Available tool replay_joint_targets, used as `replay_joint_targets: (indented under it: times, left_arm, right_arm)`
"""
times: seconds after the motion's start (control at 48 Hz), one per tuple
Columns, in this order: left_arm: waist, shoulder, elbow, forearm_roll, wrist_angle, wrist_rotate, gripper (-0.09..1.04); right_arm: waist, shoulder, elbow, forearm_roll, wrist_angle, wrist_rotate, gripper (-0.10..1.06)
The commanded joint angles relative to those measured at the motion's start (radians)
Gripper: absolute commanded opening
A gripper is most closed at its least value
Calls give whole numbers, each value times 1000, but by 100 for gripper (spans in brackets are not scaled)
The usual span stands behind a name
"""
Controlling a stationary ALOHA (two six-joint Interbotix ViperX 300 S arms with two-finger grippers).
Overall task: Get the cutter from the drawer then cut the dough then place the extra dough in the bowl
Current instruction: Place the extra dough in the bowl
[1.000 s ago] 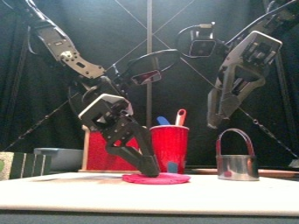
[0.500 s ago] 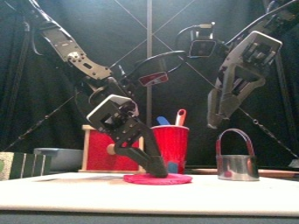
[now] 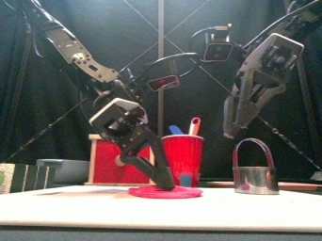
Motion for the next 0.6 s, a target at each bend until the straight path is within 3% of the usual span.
replay_joint_targets:
  times: [0.021,0.188,0.604]
  left_arm:
    - [6,-110,17,0,-54,-2,58]
    - [21,-261,114,-2,-166,0,58]
    - [206,-558,287,6,-176,8,58]
  right_arm:
    - [-2,-21,-18,-9,8,-2,85]
    - [-2,-20,-17,-11,11,-2,85]
    - [2,-12,-8,-2,11,0,85]
